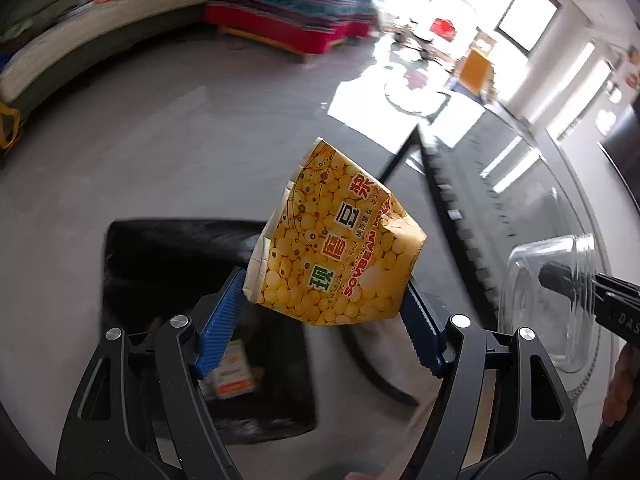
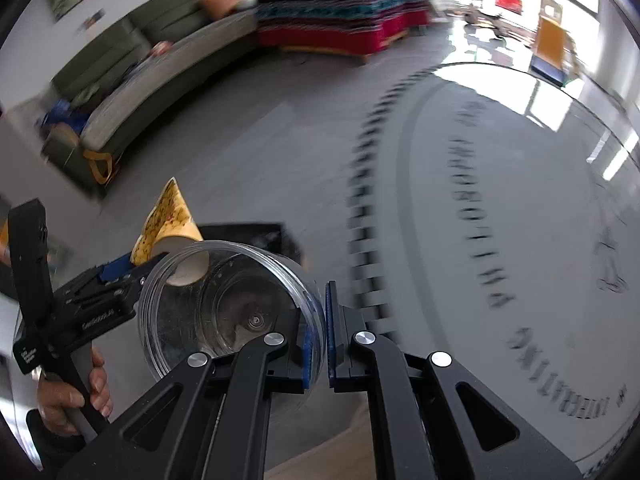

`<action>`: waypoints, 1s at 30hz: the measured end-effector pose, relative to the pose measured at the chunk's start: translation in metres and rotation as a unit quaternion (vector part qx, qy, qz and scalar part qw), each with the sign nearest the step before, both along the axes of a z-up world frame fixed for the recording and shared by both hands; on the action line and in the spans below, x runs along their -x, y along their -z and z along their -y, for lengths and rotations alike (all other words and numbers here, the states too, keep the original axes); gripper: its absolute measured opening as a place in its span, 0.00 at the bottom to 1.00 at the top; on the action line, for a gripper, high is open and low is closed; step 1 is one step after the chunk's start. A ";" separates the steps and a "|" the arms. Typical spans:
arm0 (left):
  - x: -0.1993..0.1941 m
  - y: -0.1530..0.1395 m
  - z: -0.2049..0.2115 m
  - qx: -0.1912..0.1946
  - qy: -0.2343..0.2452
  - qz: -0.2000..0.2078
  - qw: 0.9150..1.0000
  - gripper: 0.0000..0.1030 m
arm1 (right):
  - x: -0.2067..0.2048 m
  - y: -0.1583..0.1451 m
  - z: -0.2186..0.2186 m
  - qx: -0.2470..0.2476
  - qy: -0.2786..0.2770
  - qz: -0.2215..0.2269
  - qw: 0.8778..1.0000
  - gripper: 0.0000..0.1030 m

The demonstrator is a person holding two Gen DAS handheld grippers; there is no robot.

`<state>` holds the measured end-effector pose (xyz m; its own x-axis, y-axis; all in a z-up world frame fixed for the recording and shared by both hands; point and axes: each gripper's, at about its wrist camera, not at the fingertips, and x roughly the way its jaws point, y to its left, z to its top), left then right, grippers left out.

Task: Collect trash
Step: 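Carry both items over the black trash bag and open both tools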

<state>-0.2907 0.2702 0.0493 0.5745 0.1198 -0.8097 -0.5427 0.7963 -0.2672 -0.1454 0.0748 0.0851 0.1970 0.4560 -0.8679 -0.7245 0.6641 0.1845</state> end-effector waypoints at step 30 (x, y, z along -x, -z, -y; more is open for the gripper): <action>0.117 0.036 -0.073 -0.010 -0.163 -0.054 0.985 0.95 | 0.106 0.037 -0.110 0.037 -0.142 -0.021 0.989 0.80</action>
<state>-0.4080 0.3427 0.0138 0.4133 0.2996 -0.8599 -0.7946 0.5798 -0.1799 -0.2510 0.1852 0.0480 0.0335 0.4230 -0.9055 -0.8761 0.4484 0.1770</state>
